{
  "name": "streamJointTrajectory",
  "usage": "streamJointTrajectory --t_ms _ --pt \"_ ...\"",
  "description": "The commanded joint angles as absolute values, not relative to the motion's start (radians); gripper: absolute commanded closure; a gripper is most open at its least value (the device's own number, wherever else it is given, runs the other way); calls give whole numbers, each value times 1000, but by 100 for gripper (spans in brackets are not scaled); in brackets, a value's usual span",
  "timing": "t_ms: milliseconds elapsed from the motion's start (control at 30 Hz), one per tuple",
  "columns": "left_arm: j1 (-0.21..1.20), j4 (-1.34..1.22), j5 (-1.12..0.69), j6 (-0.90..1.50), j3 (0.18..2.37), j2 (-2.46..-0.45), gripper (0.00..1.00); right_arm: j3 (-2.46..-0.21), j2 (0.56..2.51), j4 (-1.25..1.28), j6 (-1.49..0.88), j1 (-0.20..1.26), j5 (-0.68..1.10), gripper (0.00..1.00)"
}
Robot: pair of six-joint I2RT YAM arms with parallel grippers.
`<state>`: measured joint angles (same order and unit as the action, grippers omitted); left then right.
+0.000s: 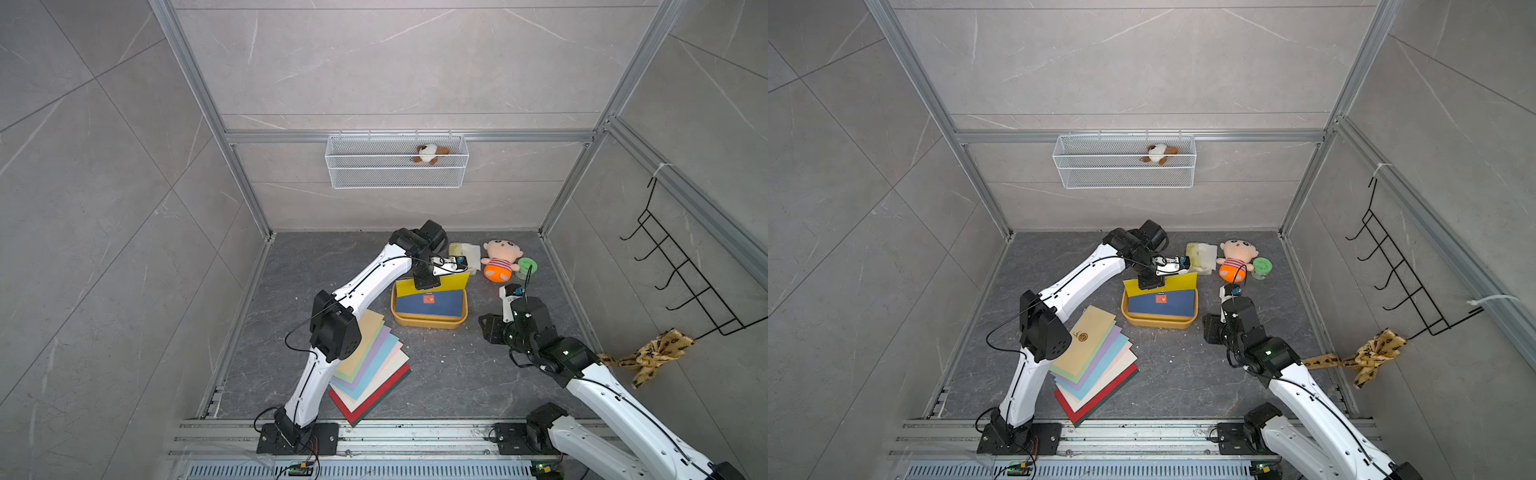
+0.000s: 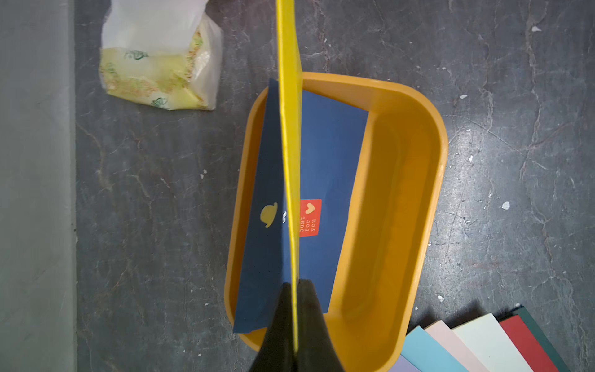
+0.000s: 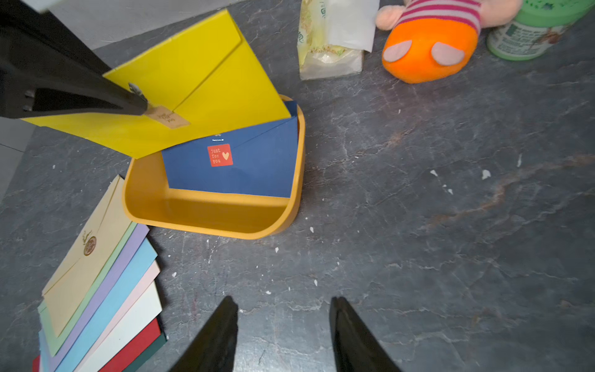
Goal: Put the sealed envelopes into the storage box
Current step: Place the envelope in the storage box.
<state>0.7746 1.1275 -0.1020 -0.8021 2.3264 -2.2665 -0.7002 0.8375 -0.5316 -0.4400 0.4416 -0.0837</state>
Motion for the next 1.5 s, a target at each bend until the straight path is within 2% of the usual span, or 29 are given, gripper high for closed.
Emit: streamJointTrajectory --t_ms 0,467,867,1100,1233,1467 --pt "786 1170 -103 -879 2362 -2280 100 -725 836 -581 -417 435 -118 50" --pt "787 1187 -60 -901 2311 -2281 100 -724 844 -578 -422 430 -97 51" --pt "787 1084 -208 -729 2274 -2258 100 -709 854 -558 -430 427 -77 51" --pt "787 1074 -196 -723 2216 -2267 100 -702 841 -563 -428 425 -71 51" --pt "787 1064 -196 -722 2214 -2270 88 -696 841 -564 -426 424 -68 50" --pt "788 965 -104 -709 2182 -2217 55 -695 850 -555 -430 422 -61 50"
